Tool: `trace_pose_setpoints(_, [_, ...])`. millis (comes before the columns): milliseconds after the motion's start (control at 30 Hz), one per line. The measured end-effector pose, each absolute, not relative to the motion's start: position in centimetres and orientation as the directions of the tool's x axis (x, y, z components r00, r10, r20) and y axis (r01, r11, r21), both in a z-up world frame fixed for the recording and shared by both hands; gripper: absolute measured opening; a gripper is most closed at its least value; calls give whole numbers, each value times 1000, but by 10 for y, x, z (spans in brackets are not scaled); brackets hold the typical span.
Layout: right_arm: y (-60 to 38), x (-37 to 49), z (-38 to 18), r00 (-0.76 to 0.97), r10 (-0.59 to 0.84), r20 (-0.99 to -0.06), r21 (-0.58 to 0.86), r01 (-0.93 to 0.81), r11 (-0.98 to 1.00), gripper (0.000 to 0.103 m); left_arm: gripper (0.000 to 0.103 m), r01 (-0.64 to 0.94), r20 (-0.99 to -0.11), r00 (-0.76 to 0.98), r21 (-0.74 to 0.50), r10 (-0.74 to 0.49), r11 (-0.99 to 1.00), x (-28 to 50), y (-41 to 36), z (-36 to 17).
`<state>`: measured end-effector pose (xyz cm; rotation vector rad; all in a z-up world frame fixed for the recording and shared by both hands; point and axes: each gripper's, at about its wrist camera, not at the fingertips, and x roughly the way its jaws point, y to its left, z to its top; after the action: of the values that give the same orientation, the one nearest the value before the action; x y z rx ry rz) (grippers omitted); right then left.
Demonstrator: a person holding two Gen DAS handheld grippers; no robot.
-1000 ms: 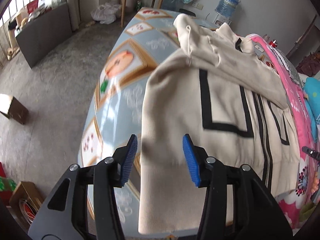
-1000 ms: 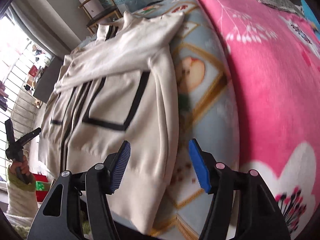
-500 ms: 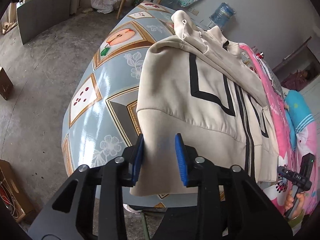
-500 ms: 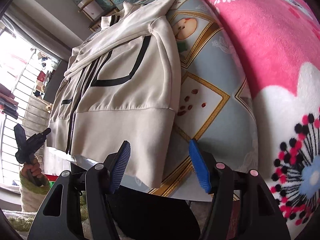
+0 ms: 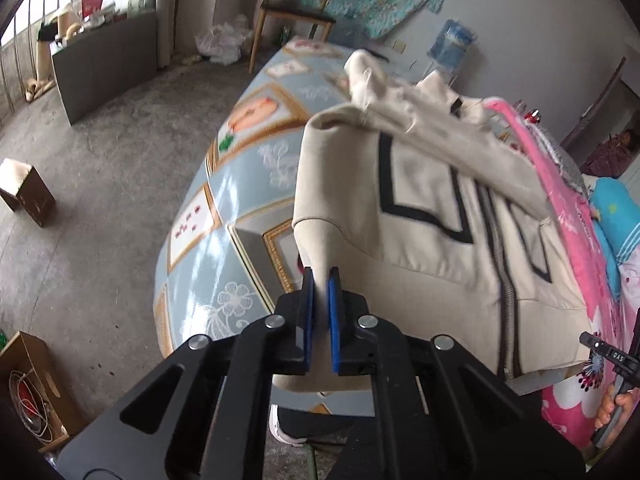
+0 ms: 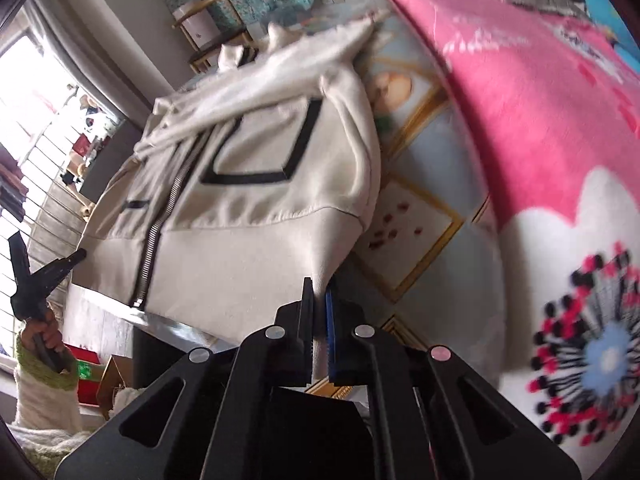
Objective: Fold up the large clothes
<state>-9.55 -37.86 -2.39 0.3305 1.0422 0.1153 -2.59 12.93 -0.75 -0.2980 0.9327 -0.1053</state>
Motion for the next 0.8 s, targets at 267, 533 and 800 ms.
trace_pose_setpoints(267, [-414, -109, 25, 519, 185, -835, 245, 48, 968, 5, 4, 82, -780, 556, -292, -287, 953, -79, 96, 34])
trace_pose_setpoints(533, [-427, -102, -37, 375, 165, -912, 215, 93, 972, 9, 7, 28, -860, 464, -223, -211, 974, -87, 89, -31])
trace_pose_setpoints(800, [-442, -114, 1, 438, 45, -898, 112, 128, 985, 54, 16, -41, -860, 500, -137, -98, 990, -94, 123, -11])
